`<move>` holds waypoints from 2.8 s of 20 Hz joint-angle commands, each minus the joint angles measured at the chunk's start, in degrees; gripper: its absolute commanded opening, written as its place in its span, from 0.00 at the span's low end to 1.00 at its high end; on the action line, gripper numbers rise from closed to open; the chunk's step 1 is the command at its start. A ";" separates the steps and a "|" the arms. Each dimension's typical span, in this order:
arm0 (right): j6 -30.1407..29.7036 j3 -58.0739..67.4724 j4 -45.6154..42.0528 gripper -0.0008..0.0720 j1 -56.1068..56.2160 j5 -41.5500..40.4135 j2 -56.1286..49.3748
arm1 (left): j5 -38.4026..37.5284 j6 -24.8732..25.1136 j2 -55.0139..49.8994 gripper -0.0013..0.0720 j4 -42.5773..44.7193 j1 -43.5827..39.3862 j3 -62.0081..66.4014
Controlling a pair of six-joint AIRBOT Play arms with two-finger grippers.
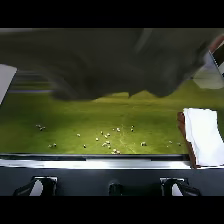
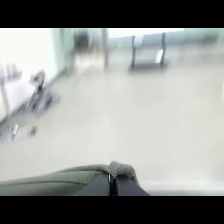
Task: Fold the shirts.
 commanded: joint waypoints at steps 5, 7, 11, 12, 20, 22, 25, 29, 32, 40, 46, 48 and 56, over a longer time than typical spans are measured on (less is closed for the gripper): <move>6.86 4.83 -9.88 0.07 0.00 -1.40 10.23 | 10.05 -5.51 8.39 0.05 2.64 0.07 5.38; 7.26 4.81 -10.21 0.07 0.00 0.11 9.86 | 9.62 -5.49 7.50 0.05 2.64 0.04 5.38; 12.81 4.81 -11.76 0.07 0.00 12.37 5.53 | 0.87 -5.49 2.71 0.05 3.91 0.07 5.38; 12.76 4.81 -11.26 0.07 0.02 17.81 3.10 | -3.43 -5.51 0.15 0.05 4.70 0.04 5.35; 15.58 -7.50 -3.32 0.07 4.46 35.85 -33.09 | -17.05 -2.23 -31.21 0.05 11.72 -4.31 -13.75; 16.13 -8.66 -3.32 0.07 9.46 29.73 -41.35 | -15.54 -3.08 -40.50 0.05 11.43 -5.90 -13.88; 17.05 -8.63 -2.73 0.07 14.14 15.61 -49.22 | -12.33 -2.82 -50.40 0.05 9.66 -7.63 -10.05; 19.17 -8.07 -2.82 0.07 13.99 5.46 -50.14 | -10.27 -2.58 -54.75 0.05 9.64 -9.03 -5.22; 19.12 -6.40 -2.82 0.07 10.93 9.60 -48.46 | -12.35 1.75 -54.29 0.05 9.68 -8.59 -3.32; 19.23 -16.00 -6.16 0.07 10.01 31.63 -47.43 | -31.74 1.51 -57.05 0.05 11.21 -8.07 -9.35; 19.30 -19.08 -8.83 0.07 10.01 30.29 -47.47 | -33.51 -1.46 -57.18 0.05 16.83 -7.80 -13.14; 20.11 -19.08 -8.90 0.07 10.01 29.40 -47.47 | -33.66 -1.55 -57.99 0.05 17.51 -7.82 -13.25; 22.29 -20.33 -8.83 0.07 10.01 27.98 -48.89 | -31.32 -1.51 -60.26 0.05 17.18 -7.93 -13.18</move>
